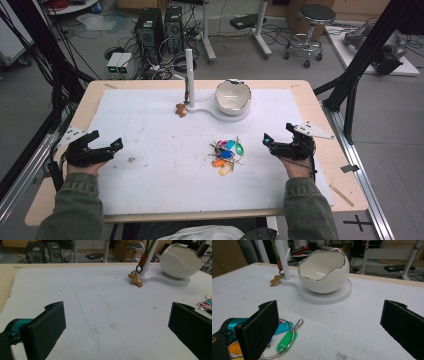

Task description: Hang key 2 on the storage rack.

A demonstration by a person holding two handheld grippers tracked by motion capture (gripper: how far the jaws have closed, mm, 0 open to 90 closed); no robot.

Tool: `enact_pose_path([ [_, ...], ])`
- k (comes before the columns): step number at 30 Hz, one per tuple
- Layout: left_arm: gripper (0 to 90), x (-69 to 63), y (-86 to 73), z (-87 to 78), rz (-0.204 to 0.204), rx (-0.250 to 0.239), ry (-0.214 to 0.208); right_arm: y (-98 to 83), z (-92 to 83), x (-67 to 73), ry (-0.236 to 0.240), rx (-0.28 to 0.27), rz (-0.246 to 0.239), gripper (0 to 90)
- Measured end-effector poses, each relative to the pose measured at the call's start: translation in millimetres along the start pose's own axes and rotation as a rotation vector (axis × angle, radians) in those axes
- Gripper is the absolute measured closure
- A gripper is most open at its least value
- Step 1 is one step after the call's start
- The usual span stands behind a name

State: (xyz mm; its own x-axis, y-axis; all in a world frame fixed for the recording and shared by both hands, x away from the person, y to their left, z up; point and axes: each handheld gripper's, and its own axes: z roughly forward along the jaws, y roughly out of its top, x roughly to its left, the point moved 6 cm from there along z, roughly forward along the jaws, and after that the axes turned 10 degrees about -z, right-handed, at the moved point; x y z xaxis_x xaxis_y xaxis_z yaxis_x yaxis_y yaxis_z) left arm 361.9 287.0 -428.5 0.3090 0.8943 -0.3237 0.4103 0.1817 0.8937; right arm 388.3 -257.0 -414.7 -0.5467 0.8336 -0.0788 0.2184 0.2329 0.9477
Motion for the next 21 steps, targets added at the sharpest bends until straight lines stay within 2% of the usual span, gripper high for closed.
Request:
enact_pose_path([
  [6,1.7,-1.8,-1.7,2.0,0.006,0.011,-0.013,-0.2,5.4,9.2,0.058,0.028,-0.005,1.2],
  [21,1.7,-1.6,-1.8,2.5,0.004,0.011,-0.014,2.2,15.1,29.0,0.129,0.063,-0.034,1.2],
])
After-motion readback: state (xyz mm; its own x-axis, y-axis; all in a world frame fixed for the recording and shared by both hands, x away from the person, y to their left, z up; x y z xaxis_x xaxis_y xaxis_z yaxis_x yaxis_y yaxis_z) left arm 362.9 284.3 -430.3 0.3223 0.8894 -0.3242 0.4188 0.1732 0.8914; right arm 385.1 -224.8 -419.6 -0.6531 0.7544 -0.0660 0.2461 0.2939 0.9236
